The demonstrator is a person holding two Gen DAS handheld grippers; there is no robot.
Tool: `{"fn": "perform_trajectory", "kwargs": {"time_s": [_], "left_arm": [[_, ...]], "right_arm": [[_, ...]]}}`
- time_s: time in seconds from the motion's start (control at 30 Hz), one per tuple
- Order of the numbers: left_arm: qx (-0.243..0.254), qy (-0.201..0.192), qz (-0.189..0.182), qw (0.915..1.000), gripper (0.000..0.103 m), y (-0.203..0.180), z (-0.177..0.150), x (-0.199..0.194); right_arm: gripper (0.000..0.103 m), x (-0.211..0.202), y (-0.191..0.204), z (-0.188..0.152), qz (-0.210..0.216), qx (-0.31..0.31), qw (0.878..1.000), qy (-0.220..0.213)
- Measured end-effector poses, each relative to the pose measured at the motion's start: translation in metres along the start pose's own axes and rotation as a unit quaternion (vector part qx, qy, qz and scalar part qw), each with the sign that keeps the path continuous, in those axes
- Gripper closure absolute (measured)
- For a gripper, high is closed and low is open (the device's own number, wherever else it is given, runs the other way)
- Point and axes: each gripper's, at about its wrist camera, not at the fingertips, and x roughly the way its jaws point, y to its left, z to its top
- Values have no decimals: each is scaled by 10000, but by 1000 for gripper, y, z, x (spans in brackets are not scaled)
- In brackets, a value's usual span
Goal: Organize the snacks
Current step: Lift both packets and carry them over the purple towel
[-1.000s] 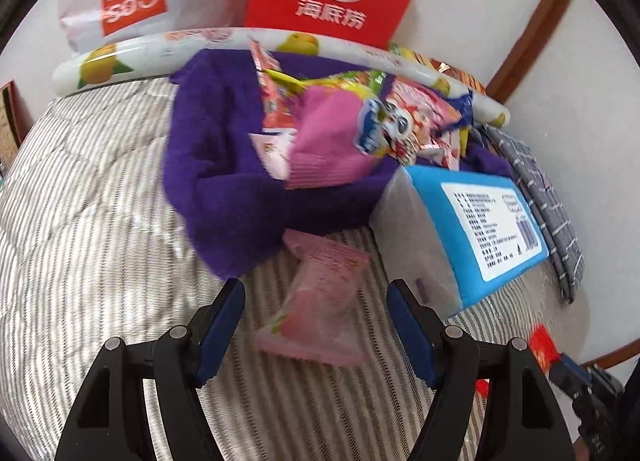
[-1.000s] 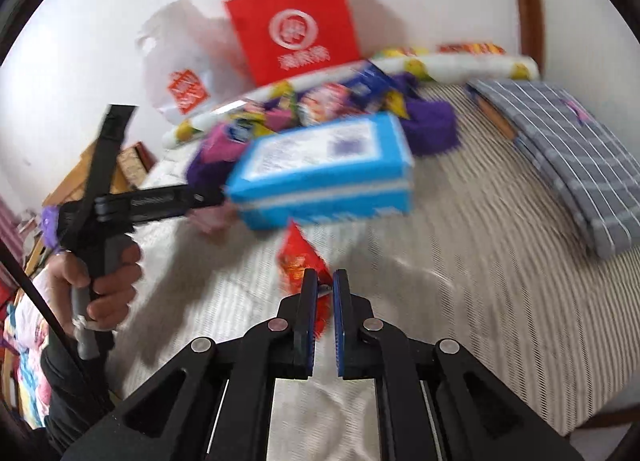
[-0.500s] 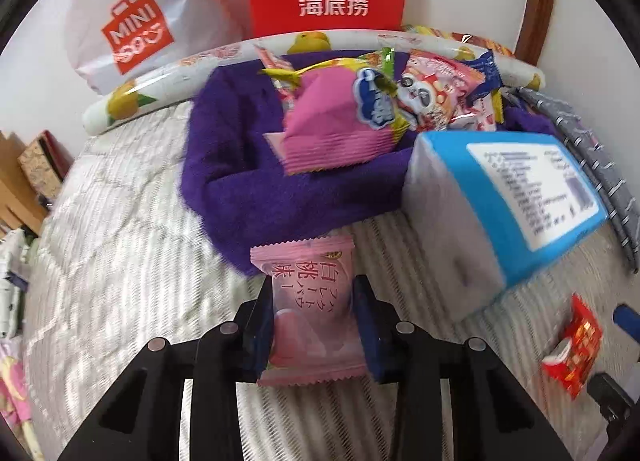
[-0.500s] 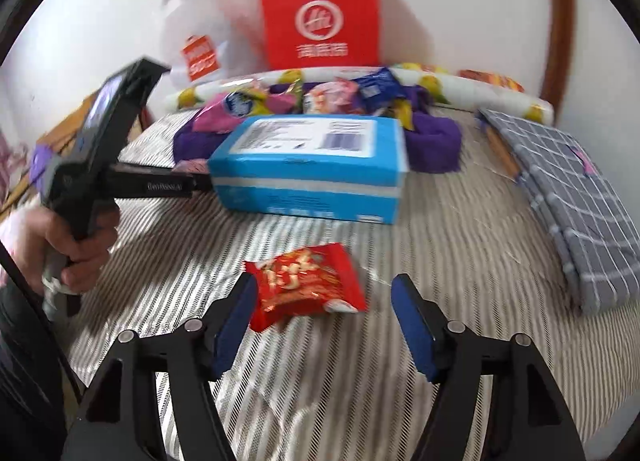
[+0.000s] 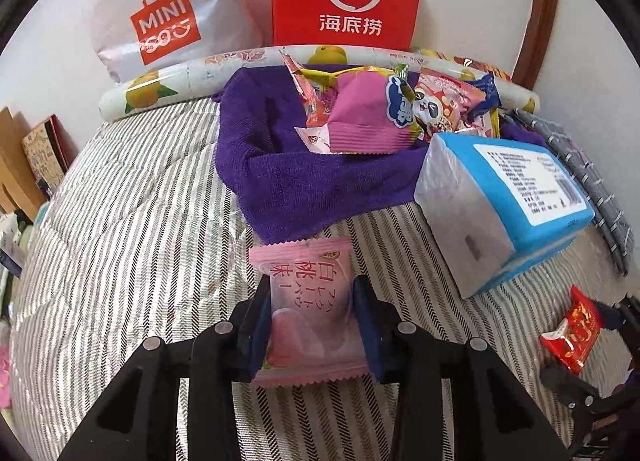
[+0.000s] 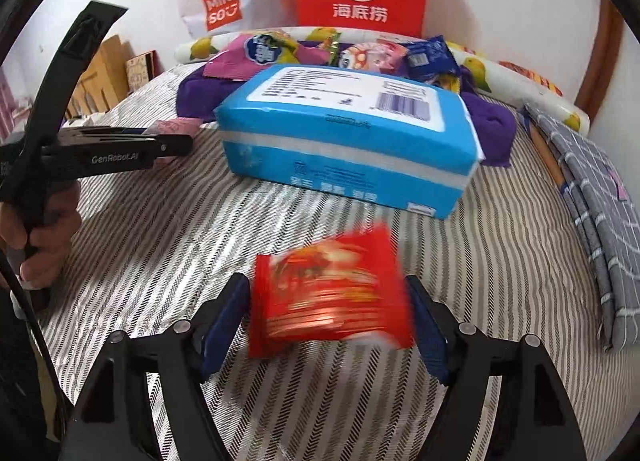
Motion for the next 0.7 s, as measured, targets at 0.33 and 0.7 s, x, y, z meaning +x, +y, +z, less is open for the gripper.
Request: {"fn": "perform_trajectory", "kwargs": {"time_s": [0.33, 0.7], "left_arm": [[-398, -73, -379, 9985, 71, 14, 0, -1], [-620, -10, -705, 9956, 71, 20, -5, -20]], "right_arm": [[40, -1, 0, 0, -63, 81, 9999, -78], [54, -18, -7, -3, -110, 355, 9991, -207]]}}
